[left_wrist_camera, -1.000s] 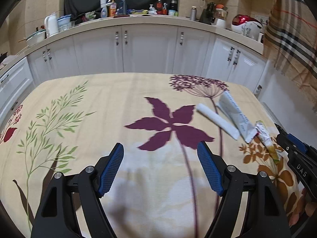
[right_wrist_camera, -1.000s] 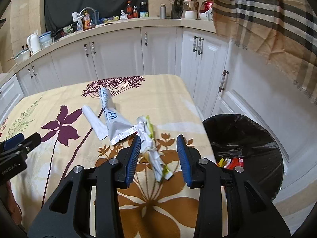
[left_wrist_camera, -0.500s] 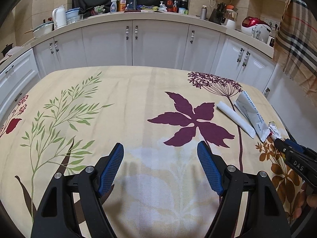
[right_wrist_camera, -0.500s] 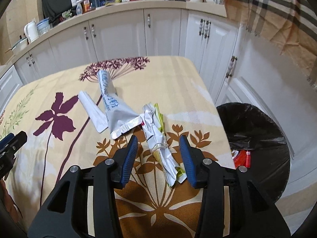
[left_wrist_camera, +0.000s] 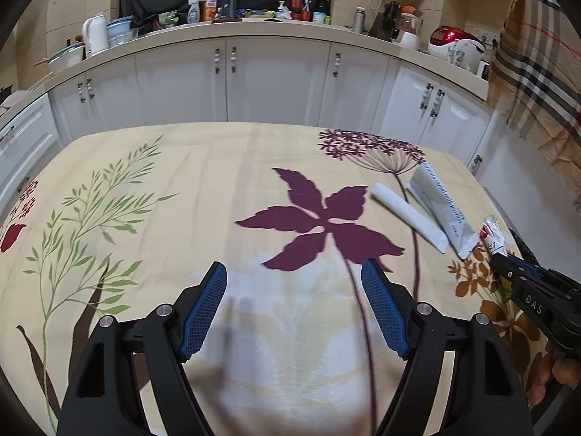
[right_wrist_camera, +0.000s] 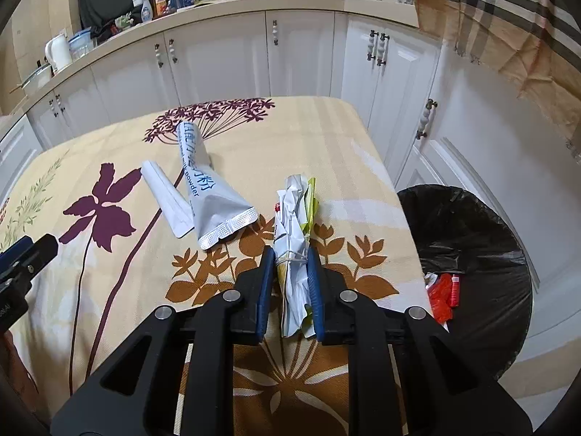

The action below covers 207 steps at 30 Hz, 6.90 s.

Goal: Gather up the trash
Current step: 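Carry the white wrapper toward the bin with the right tool, then grasp the milk-powder packet with the left tool while the right tool holds the wrapper, then carry the milk-powder packet over the bin with the left tool while the right tool holds the wrapper there, then open both tools over the bin to drop the wrapper and packet, then move both open tools back over the white tube on the table, then grasp the white tube with the right tool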

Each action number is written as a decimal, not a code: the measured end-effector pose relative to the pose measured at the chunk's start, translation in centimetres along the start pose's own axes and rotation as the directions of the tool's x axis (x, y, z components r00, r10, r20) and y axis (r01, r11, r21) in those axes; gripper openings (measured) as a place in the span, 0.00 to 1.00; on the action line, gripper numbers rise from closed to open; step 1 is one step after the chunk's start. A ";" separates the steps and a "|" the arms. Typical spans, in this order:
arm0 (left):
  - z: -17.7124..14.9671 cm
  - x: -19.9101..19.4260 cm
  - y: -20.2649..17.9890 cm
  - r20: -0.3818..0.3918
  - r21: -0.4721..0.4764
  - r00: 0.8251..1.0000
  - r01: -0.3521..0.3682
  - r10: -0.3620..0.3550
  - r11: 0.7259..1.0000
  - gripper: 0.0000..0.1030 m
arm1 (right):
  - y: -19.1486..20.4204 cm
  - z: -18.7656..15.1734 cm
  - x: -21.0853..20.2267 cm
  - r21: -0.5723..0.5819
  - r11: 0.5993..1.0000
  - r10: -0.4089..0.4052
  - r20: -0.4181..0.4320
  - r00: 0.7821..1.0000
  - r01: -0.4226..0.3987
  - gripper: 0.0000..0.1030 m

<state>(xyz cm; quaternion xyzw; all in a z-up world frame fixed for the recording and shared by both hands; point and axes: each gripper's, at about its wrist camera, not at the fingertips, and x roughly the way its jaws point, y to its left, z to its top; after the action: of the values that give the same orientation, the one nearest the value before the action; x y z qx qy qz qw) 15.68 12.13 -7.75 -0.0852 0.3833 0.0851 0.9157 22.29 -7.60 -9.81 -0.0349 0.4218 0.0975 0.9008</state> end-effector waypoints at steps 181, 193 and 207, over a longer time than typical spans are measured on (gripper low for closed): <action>2.0 -0.2 3.5 0.049 0.001 0.996 -0.073 0.073 0.997 0.66 | 7.5 2.2 0.0 -0.124 0.990 0.082 0.090 0.993 -0.070 0.42; 2.0 0.8 7.6 0.007 -0.053 0.993 -0.119 0.120 0.991 0.67 | 9.7 3.9 3.4 -0.157 0.982 0.106 -0.024 0.994 -0.108 0.43; 1.6 1.1 7.4 -0.006 -0.049 0.994 -0.107 0.107 0.993 0.68 | 10.6 3.3 3.4 -0.196 0.975 0.100 -0.039 0.994 -0.106 0.19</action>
<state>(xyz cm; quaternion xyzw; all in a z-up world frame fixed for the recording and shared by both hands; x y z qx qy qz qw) 15.90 19.80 -8.09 -0.0873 0.3868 0.1434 0.9068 24.73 3.75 -10.06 -0.1039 0.4242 0.1852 0.8803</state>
